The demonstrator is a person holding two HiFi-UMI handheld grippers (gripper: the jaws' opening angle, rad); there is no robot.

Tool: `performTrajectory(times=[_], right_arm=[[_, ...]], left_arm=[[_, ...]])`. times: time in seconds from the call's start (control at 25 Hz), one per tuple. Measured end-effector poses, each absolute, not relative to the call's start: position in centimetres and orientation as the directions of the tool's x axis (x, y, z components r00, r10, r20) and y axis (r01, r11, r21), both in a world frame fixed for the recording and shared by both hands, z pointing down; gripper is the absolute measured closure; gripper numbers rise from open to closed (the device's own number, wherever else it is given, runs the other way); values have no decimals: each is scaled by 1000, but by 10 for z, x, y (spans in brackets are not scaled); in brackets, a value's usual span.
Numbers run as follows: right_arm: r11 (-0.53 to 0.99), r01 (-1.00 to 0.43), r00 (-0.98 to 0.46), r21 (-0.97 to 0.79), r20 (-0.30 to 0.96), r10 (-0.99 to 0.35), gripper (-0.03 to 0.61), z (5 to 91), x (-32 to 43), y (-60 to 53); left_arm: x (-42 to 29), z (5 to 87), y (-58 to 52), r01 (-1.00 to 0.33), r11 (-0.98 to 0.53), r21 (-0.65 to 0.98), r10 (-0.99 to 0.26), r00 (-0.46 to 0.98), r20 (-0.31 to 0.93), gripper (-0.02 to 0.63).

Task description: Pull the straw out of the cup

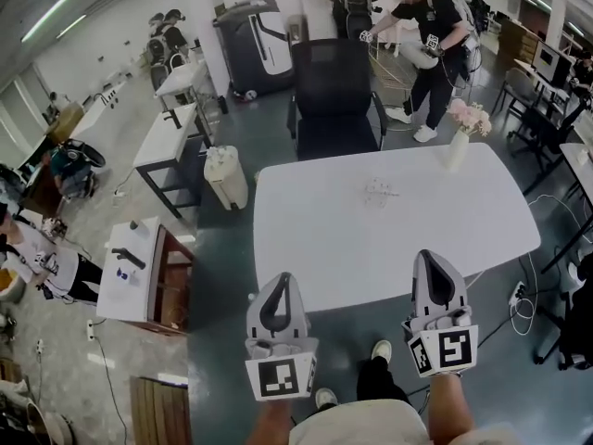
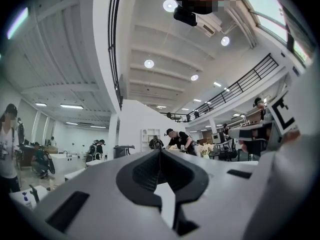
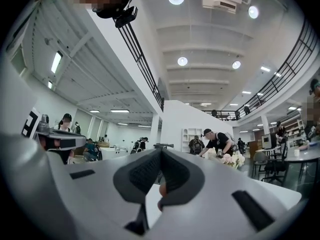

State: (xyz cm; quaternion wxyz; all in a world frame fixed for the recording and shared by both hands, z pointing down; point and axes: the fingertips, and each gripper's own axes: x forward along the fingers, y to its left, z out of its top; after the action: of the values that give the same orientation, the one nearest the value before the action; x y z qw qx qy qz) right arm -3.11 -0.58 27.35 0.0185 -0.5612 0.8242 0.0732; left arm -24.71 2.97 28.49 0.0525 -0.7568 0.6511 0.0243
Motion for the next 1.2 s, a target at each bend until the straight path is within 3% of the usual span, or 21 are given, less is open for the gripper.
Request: performTrajectory(times=[0.84, 1.2], right_arm=[[394, -919, -390, 8, -159, -907, 577, 287, 155, -194], [458, -889, -453, -28, -104, -886, 577, 316, 152, -245]], left_arm=[[-47, 272, -159, -970, -165, -181, -980, 182, -82, 607], [-31, 298, -206, -976, -154, -155, -987, 159, -20, 607]])
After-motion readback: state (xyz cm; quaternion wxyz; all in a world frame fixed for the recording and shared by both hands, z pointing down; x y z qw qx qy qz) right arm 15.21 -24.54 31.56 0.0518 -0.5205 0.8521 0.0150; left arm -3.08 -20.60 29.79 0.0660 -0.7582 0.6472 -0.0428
